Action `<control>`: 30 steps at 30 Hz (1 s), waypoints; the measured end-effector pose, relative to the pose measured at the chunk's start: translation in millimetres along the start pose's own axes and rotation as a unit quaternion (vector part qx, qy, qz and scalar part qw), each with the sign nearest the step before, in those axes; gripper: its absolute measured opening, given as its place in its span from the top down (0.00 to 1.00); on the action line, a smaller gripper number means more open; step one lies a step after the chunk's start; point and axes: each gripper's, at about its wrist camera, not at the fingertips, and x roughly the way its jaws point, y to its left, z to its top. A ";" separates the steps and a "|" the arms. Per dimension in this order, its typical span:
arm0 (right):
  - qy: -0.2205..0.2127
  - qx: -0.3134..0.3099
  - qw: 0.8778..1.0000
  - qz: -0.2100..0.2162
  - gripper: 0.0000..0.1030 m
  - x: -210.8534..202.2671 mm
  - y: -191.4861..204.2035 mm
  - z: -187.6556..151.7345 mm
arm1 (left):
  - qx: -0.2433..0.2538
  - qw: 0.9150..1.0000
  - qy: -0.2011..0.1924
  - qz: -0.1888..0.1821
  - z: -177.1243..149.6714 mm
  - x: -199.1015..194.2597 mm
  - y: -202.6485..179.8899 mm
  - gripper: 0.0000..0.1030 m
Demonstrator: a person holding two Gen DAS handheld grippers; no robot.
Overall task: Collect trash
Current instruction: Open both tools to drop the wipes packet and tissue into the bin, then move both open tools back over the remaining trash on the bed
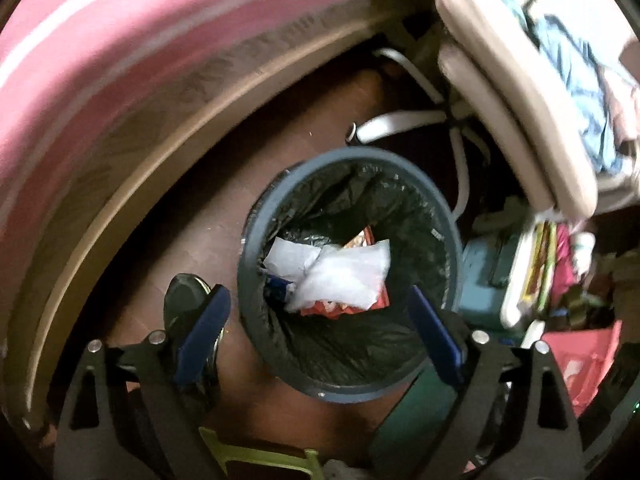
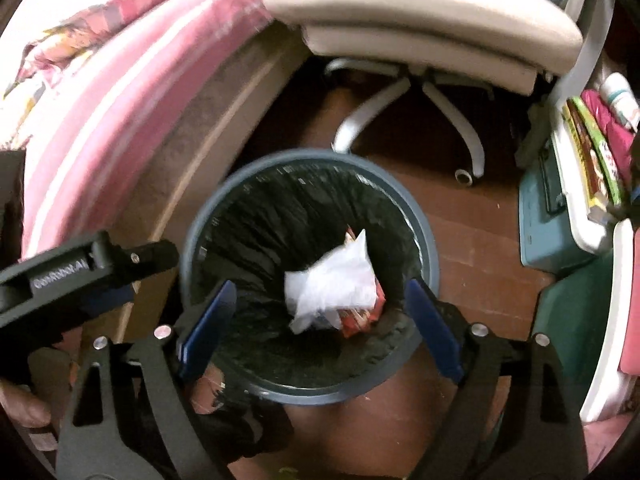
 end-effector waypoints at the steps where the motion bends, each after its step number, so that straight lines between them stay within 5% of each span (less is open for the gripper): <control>1: -0.012 -0.002 1.000 0.007 0.16 -10.7 6.9 1.9 | -0.010 1.000 -0.007 -0.006 -0.8 -9.1 4.3 0.15; 11: -0.071 -0.063 0.995 0.045 0.15 -83.0 72.7 11.1 | -0.070 0.990 -0.117 -0.022 -17.3 -105.3 50.0 0.15; 15: -0.101 -0.087 0.989 0.065 0.15 -116.9 104.7 8.6 | -0.113 0.974 -0.188 -0.059 -31.2 -160.6 78.1 0.15; 22: -0.172 -0.143 0.968 0.117 0.15 -182.9 171.3 -0.3 | -0.183 0.929 -0.279 -0.159 -48.0 -245.4 120.7 0.15; 30: -0.230 -0.225 0.928 0.187 0.13 -238.4 272.6 -10.2 | -0.189 0.903 -0.358 -0.145 -54.3 -325.4 177.9 0.13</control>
